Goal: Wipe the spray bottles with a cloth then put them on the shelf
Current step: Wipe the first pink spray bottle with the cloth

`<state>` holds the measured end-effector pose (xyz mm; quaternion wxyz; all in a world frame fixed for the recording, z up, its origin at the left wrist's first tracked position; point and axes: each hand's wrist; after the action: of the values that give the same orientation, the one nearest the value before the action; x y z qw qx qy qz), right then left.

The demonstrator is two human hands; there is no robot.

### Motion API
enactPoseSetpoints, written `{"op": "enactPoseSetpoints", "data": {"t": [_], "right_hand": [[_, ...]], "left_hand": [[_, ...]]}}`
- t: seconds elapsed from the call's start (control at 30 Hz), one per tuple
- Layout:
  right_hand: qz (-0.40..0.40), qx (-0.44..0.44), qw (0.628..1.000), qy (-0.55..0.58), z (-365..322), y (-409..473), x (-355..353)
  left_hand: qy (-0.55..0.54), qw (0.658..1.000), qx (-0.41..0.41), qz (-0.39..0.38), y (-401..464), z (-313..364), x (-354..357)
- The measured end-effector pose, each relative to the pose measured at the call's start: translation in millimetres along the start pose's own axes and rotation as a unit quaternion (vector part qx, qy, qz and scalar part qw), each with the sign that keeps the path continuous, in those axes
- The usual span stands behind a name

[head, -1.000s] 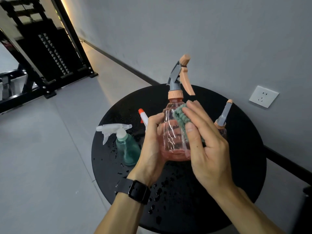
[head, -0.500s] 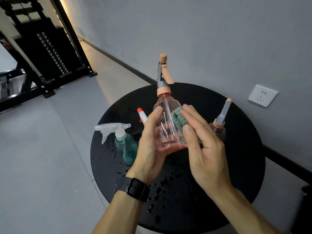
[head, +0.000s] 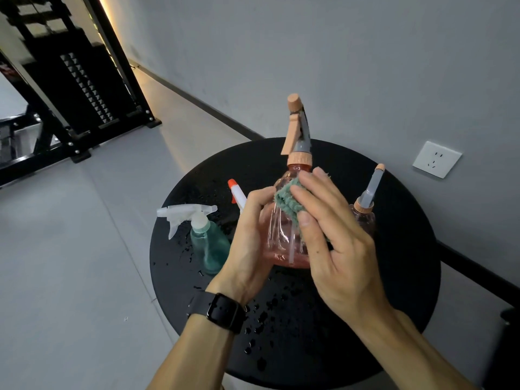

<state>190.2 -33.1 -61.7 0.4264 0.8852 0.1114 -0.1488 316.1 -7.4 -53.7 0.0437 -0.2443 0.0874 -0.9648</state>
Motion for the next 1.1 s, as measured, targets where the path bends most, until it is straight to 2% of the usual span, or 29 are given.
{"op": "enactPoseSetpoints", "data": {"t": [0.1,0.3,0.53,0.73,0.9,1.1], "right_hand": [[-0.028,-0.024,0.999,-0.037,4,8,-9],[-0.034,0.017,0.999,-0.034,13,6,-11],[-0.029,-0.016,0.999,-0.016,2,-8,0],[-0.041,-0.045,0.998,-0.021,-3,-13,6],[-0.048,-0.061,0.997,-0.025,-4,-9,4],[0.004,0.036,0.999,0.038,4,3,-7]], "left_hand": [[-0.006,1.0,-0.019,-0.015,-1,-1,-1],[0.016,1.0,-0.007,0.004,-1,-5,6],[-0.083,0.996,0.0,0.045,5,0,-2],[-0.118,0.992,0.025,0.031,7,3,-4],[-0.078,0.996,0.028,0.023,5,2,-4],[-0.001,1.0,-0.011,-0.015,1,-1,3]]}}
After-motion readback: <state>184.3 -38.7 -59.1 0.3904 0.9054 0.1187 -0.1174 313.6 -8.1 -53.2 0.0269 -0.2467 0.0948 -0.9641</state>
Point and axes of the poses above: each hand's wrist, its own y-axis towards the middle knuckle, its own x-axis out of the palm, z = x × y, and after that the axes turned 1 degree about y, right-handed
